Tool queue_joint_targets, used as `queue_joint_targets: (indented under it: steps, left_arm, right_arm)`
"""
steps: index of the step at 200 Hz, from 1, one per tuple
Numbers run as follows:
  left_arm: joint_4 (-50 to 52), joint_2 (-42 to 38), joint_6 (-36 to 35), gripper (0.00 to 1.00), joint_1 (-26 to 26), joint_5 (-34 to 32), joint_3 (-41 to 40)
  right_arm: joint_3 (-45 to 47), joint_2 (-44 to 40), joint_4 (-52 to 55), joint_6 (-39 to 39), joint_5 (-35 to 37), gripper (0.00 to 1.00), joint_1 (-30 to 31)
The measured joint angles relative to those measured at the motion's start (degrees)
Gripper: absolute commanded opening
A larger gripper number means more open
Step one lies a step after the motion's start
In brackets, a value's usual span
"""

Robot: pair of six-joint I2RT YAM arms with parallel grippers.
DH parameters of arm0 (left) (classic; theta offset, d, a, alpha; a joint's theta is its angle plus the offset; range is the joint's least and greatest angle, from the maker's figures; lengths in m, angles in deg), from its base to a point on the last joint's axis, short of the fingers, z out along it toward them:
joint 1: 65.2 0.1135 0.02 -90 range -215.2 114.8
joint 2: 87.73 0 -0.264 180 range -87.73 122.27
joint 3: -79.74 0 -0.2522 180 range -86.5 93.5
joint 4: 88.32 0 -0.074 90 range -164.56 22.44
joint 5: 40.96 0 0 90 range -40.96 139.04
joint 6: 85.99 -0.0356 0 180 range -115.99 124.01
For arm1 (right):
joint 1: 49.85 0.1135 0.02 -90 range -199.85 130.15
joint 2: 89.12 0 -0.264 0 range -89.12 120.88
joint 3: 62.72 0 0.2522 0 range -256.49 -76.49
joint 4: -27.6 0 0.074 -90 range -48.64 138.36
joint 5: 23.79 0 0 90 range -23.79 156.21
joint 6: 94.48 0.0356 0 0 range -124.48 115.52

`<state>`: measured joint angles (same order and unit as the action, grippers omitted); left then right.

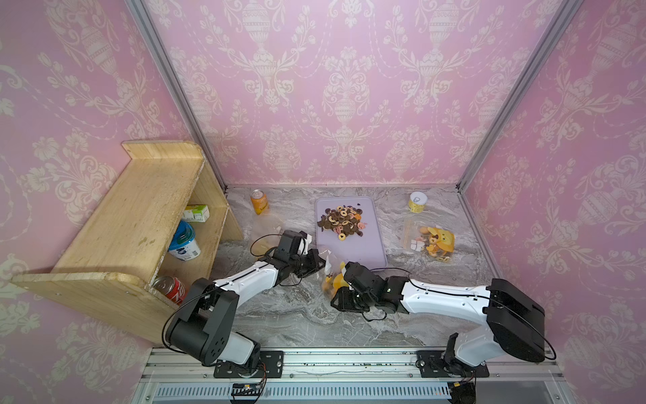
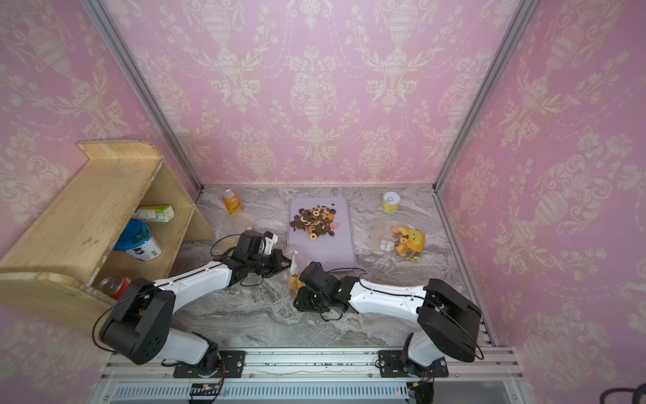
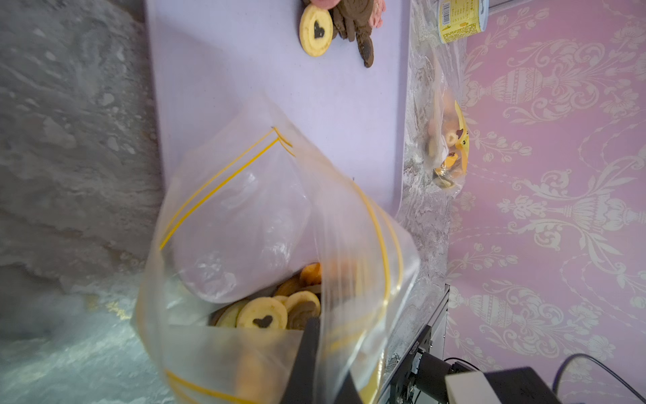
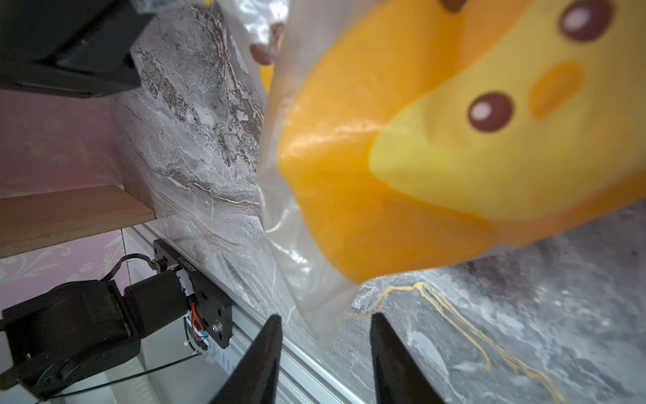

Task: Pour cookies out of the ziploc bag
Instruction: 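Pour the cookies out of the ziploc bag onto the tray.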

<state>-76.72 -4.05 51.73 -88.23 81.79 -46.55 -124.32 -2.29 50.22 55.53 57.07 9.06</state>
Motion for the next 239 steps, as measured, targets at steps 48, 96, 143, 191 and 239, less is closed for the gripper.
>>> queue_joint_targets:
  steps: [48, 96, 143, 191, 239]
  left_arm:
    - [0.0, 0.0, 0.0, 0.00, 0.0, 0.0, 0.0]
    - [0.3, -0.9, 0.0, 0.00, 0.0, 0.0, 0.0]
    - [1.9, -3.1, 0.0, 0.00, -0.5, 0.0, 0.0]
    - [7.2, -6.3, -0.2, 0.00, -5.2, -0.6, 2.9]
    - [9.1, -9.8, -0.7, 0.00, -6.4, -1.0, 3.8]
  right_arm:
    - [-0.4, 1.6, -0.9, 0.2, 0.1, 0.15, 0.0]
    - [-1.4, 1.5, -1.1, 0.4, 0.2, 0.00, 0.0]
    - [-1.4, -0.6, 0.4, 0.1, 0.1, 0.00, -1.7]
    - [-1.3, -11.1, 6.1, -1.2, 0.2, 0.00, -7.2]
    - [-1.2, -16.1, 11.1, -3.3, -0.1, 0.00, -11.5]
